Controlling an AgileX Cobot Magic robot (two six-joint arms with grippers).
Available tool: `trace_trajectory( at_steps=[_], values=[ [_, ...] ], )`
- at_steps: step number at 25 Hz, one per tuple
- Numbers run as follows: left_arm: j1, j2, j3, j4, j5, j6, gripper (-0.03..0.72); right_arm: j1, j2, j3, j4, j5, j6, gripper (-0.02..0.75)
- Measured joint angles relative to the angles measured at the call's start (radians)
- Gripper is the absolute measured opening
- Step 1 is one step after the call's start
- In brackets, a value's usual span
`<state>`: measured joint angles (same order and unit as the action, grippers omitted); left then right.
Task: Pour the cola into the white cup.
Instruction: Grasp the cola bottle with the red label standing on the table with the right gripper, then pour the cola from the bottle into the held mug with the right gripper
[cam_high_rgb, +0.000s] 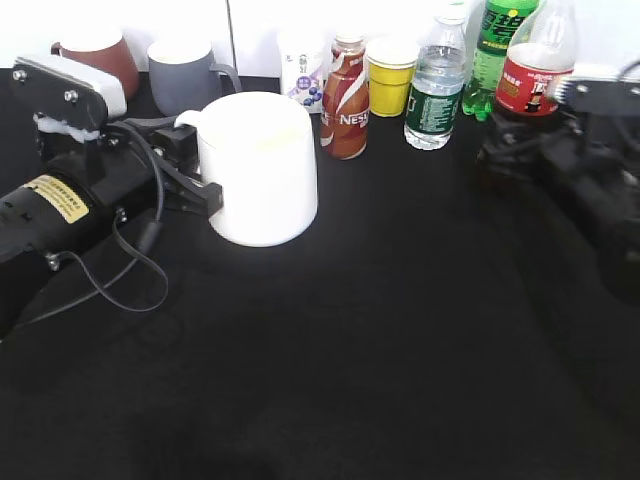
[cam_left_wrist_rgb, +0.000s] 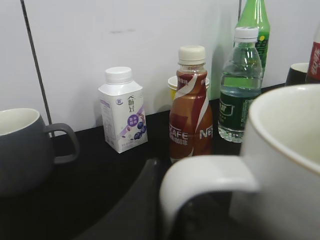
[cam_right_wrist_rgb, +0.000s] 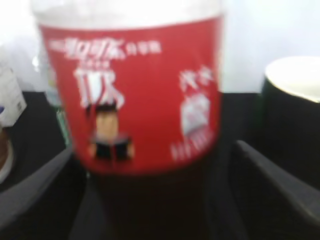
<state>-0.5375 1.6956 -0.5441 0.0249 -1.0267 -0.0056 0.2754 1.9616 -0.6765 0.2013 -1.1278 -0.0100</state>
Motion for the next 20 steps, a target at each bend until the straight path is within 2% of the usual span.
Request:
trace_trajectory(
  at_steps=[3, 5, 8, 11, 17, 20],
  values=[
    [0.000, 0.000, 0.000, 0.018, 0.000, 0.000, 0.033, 0.000, 0.079, -0.075, -0.002, -0.027, 0.000, 0.666],
    [0.000, 0.000, 0.000, 0.046, -0.001, 0.000, 0.033, 0.000, 0.134, -0.107, -0.002, -0.047, 0.000, 0.633],
    [0.000, 0.000, 0.000, 0.045, -0.014, 0.006, 0.033, 0.000, 0.193, -0.138, -0.005, -0.086, 0.000, 0.509],
    [0.000, 0.000, 0.000, 0.045, -0.014, 0.000, 0.033, 0.000, 0.197, -0.144, -0.017, -0.098, -0.001, 0.417],
    [0.000, 0.000, 0.000, 0.045, -0.057, 0.006, 0.033, 0.000, 0.195, -0.144, -0.033, -0.099, -0.001, 0.417],
    [0.000, 0.000, 0.000, 0.045, -0.060, 0.000, 0.033, 0.000, 0.130, -0.113, -0.121, -0.035, -0.001, 0.416]
  ],
)
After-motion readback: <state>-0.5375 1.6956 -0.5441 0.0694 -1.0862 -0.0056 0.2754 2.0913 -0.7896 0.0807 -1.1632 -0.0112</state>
